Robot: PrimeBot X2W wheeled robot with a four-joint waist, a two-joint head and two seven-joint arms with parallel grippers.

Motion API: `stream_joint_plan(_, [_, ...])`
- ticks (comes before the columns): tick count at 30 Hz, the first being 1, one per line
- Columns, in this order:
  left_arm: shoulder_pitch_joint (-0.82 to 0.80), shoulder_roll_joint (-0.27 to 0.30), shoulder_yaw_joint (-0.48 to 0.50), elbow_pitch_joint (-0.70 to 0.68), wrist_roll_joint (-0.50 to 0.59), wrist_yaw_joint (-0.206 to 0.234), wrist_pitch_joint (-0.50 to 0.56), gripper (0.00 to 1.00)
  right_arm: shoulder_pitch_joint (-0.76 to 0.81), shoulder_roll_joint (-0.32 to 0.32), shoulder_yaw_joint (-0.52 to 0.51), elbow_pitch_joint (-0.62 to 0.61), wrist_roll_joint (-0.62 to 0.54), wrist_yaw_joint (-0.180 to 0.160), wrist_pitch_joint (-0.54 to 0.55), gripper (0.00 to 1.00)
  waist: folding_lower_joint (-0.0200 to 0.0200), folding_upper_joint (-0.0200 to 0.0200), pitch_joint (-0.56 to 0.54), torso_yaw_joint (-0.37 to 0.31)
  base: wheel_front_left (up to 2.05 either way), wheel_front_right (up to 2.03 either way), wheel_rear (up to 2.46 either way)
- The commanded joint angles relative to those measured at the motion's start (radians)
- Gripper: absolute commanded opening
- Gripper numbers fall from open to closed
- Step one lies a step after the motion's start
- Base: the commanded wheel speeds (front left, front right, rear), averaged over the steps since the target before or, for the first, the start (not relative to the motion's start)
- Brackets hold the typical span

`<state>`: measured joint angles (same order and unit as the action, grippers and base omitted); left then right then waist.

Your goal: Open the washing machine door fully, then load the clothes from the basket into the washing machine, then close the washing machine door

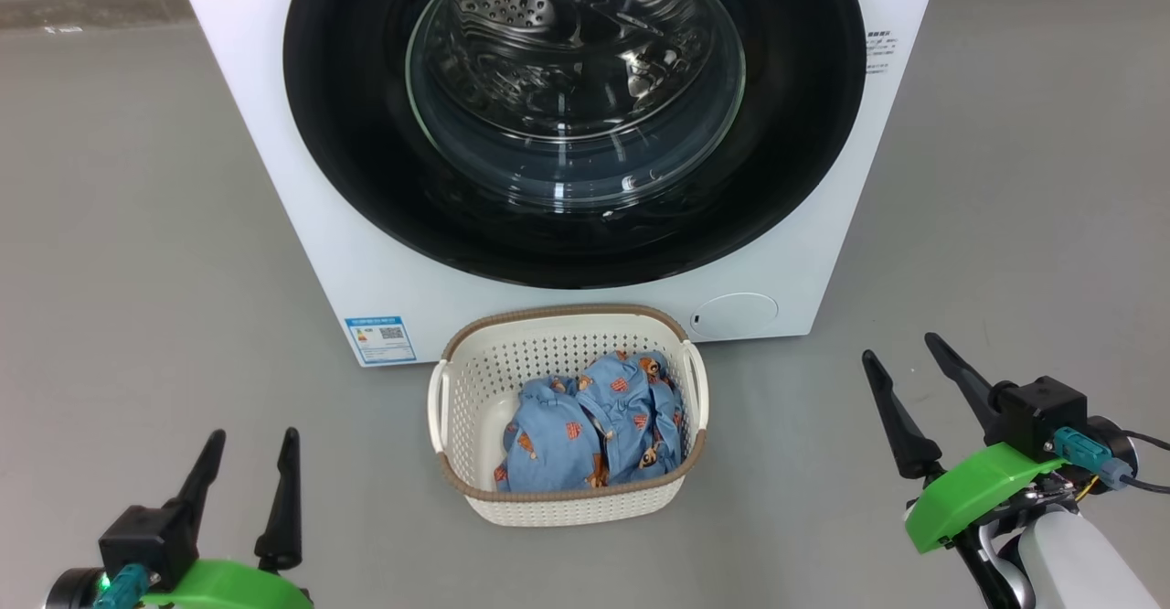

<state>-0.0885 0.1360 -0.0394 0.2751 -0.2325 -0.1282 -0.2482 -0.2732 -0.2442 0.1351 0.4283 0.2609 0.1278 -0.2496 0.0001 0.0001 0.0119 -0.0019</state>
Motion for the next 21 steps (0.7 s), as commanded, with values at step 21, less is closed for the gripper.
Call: stream_joint_plan(21, [-0.050, -0.009, 0.116, 0.014, 0.013, 0.019, -0.014, 1.00, -0.026, 0.028, -0.061, -0.011, -0.049, 0.003, -0.012, 1.00, 0.0000, -0.0001, -0.004, -0.003, 0.00, 0.00, 0.00])
